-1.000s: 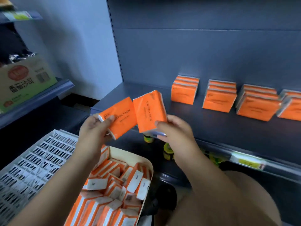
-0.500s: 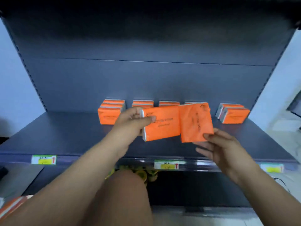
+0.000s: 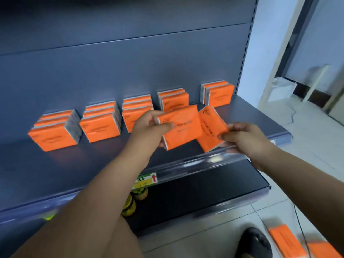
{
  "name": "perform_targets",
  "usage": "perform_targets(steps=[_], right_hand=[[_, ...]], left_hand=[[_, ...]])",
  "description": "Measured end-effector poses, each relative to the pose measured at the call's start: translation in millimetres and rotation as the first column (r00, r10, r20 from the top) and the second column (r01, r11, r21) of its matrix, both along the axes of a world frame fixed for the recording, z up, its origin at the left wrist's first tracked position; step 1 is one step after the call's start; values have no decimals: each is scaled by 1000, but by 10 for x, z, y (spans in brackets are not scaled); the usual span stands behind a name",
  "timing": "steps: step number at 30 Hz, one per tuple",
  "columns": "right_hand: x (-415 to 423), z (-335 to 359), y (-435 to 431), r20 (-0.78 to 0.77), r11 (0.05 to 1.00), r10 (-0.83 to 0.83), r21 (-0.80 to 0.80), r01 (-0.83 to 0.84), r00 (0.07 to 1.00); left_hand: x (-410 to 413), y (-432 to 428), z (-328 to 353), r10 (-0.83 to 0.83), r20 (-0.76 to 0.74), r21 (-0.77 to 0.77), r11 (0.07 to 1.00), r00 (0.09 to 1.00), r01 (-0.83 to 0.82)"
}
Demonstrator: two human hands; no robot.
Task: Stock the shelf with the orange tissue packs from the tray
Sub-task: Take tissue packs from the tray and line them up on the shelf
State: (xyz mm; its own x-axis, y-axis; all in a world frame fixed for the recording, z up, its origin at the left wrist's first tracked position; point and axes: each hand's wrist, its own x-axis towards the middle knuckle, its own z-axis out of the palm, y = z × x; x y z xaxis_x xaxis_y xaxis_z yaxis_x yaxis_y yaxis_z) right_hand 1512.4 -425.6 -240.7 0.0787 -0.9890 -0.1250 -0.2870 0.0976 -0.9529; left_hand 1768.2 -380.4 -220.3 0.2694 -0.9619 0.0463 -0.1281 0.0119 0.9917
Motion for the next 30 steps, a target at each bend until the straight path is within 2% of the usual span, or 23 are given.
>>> perform_targets(steps=[8,14,16,20,22,26,30], right_hand=[[25,-26,-253,16,989,-138,-49,139,990],[112,-55,-429,-92,978,-164,-142,151,982],[126,-67,-504,-106,976,-184,-140,168,977],[136,-26,-668,-165,978,-183,-134,161,969],[136,7,-745,-195,982,-164,-125,141,967],[135,88,-915,-251,991,-130,-71,115,959],[106,233,-1157,-345,996,-60,48,81,937]], left_hand=[[-159,-507,-219,44,58,-58,997,997,-41],[-45,-836,-441,84,64,-116,990,994,-76],[-23,-938,-481,108,112,-146,985,988,-91],[13,-1080,-537,147,322,-224,972,935,-75],[36,-1132,-574,165,453,-270,962,876,-41],[52,-1206,-632,276,703,-397,917,655,41],[1,-1319,-637,411,788,-484,874,458,47]])
